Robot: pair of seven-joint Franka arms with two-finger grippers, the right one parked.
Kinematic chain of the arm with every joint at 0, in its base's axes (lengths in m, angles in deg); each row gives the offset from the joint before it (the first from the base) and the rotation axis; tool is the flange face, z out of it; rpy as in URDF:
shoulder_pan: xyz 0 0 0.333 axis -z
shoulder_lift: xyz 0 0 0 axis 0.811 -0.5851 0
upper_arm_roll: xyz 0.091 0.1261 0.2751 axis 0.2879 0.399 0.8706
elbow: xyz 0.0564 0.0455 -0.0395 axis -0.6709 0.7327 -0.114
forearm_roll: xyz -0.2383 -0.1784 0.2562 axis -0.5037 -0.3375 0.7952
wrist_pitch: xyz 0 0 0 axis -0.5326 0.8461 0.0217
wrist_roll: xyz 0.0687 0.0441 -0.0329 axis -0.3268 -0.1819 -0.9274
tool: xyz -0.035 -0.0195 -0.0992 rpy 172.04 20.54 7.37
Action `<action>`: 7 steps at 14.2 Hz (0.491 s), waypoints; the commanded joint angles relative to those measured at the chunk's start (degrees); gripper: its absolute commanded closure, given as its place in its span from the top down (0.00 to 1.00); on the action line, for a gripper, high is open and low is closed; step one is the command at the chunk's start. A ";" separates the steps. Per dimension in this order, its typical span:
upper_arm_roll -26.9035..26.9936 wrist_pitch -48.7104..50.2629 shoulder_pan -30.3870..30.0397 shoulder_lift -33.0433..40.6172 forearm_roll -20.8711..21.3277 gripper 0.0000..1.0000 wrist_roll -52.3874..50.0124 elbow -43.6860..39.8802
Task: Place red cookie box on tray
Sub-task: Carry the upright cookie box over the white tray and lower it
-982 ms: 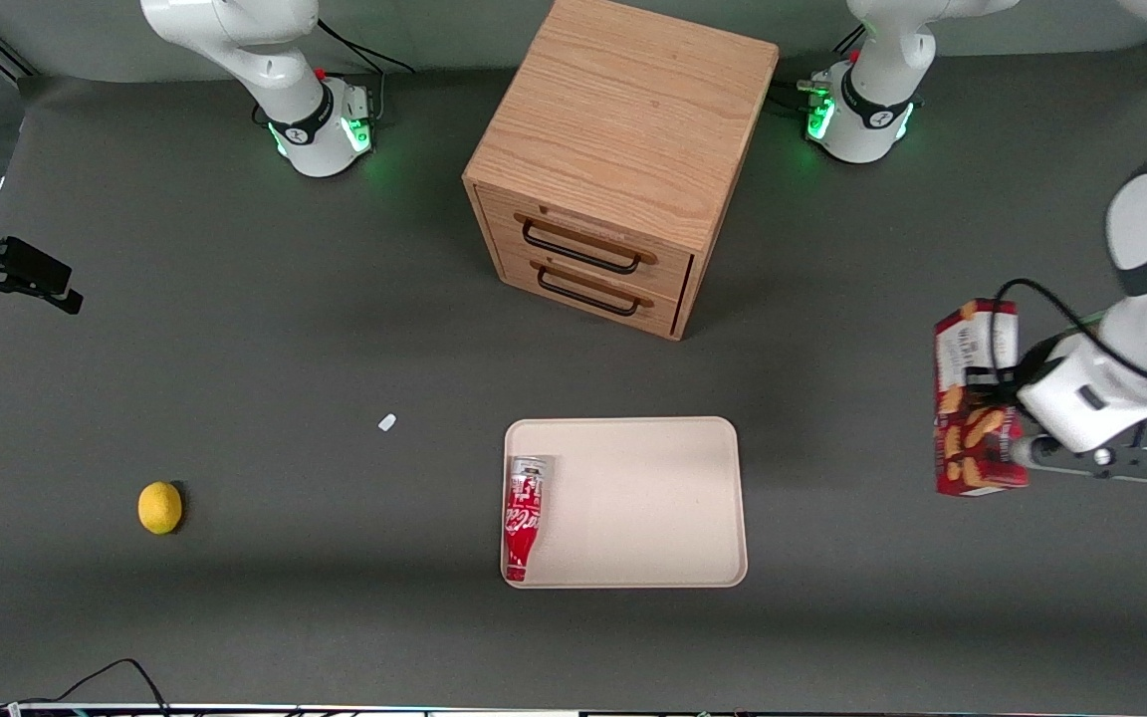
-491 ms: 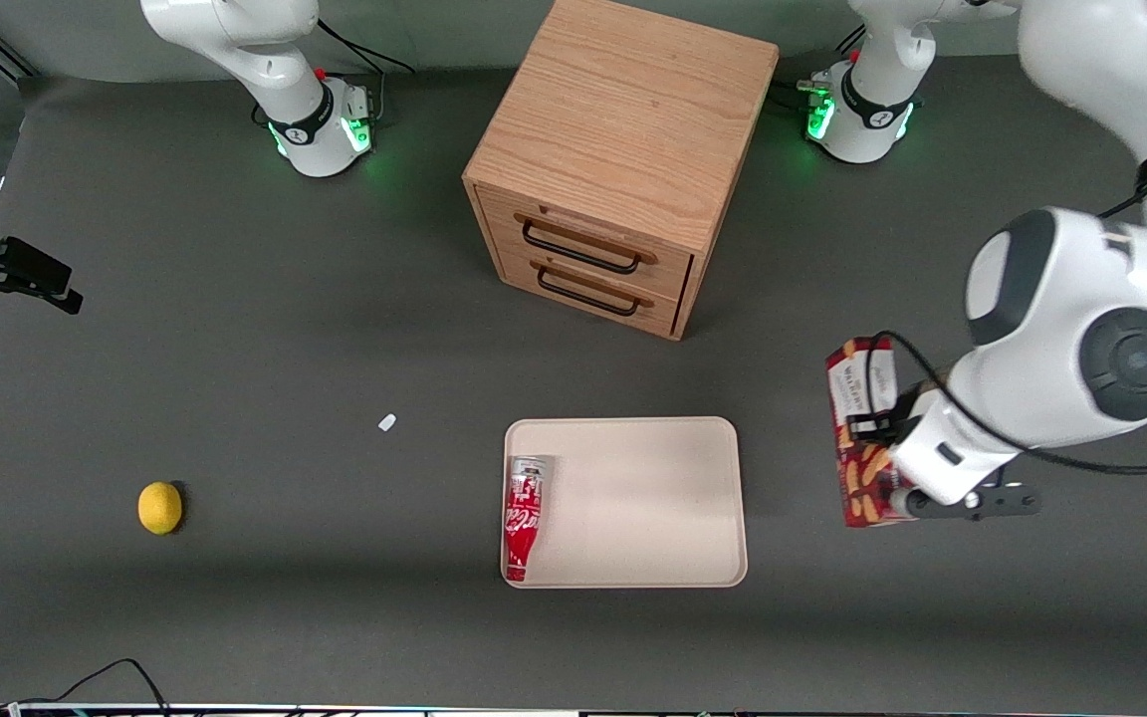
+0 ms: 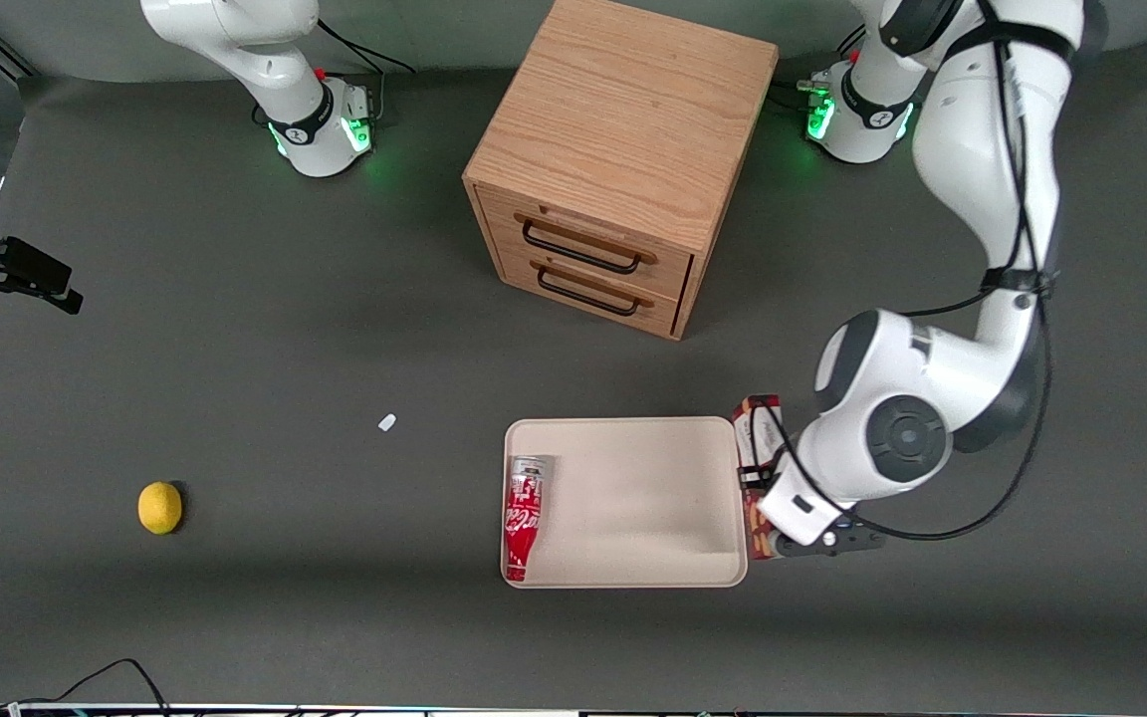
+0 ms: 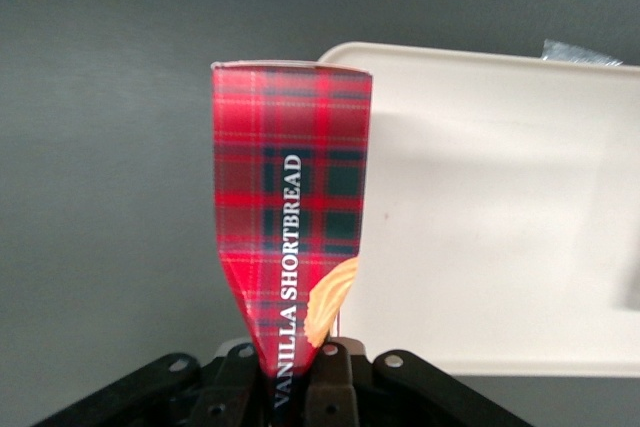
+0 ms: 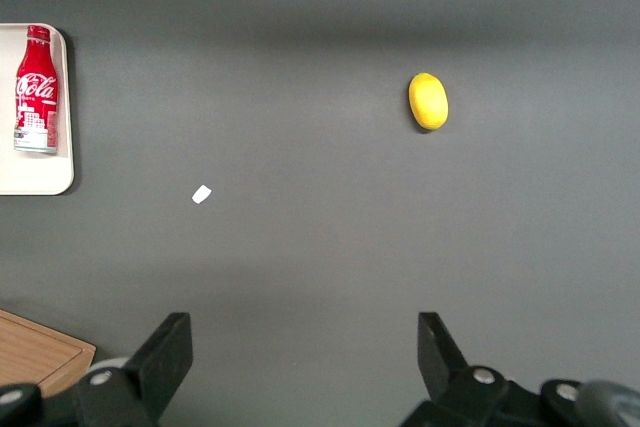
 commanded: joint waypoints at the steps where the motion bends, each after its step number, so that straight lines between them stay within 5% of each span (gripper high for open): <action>1: 1.07 -2.40 2.49 -3.64 1.56 0.00 -2.37 -2.92; 7: 1.07 -4.52 4.25 -6.29 3.67 0.00 -2.82 -2.04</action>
